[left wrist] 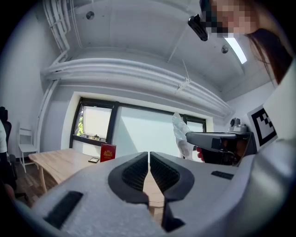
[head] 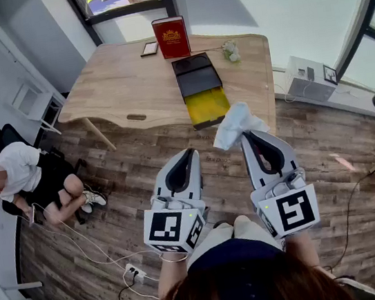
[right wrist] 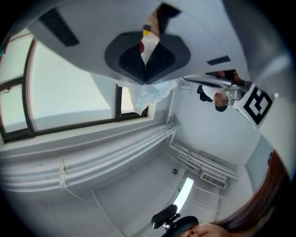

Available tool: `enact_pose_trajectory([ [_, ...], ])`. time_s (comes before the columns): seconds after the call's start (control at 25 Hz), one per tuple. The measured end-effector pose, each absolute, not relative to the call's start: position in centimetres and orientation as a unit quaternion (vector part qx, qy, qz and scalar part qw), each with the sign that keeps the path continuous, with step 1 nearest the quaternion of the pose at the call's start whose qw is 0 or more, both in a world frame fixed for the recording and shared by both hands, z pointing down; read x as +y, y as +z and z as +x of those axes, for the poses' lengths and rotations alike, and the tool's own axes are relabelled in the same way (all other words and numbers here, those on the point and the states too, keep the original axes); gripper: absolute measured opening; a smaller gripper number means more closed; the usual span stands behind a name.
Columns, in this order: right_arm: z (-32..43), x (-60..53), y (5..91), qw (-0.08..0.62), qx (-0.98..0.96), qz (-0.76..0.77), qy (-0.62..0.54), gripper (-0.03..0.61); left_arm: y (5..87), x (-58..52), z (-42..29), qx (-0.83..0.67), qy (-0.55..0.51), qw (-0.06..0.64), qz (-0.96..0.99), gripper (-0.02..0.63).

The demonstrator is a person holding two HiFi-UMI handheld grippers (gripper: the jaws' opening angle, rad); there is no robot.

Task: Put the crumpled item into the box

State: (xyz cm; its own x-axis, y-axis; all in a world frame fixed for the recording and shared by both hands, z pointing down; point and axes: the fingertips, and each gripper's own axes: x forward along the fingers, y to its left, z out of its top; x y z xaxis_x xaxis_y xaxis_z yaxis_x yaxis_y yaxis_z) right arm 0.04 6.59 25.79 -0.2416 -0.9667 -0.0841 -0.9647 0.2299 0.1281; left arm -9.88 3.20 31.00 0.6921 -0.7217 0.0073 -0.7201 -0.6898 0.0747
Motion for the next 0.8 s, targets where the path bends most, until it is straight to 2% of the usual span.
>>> enact_pose_trajectory([
  [0.8, 5.1, 7.7, 27.5, 0.001, -0.799, 0.598, -0.065, 0.026, 31.8, 5.5, -5.0, -0.426, -0.01, 0.035, 0.904, 0.034],
])
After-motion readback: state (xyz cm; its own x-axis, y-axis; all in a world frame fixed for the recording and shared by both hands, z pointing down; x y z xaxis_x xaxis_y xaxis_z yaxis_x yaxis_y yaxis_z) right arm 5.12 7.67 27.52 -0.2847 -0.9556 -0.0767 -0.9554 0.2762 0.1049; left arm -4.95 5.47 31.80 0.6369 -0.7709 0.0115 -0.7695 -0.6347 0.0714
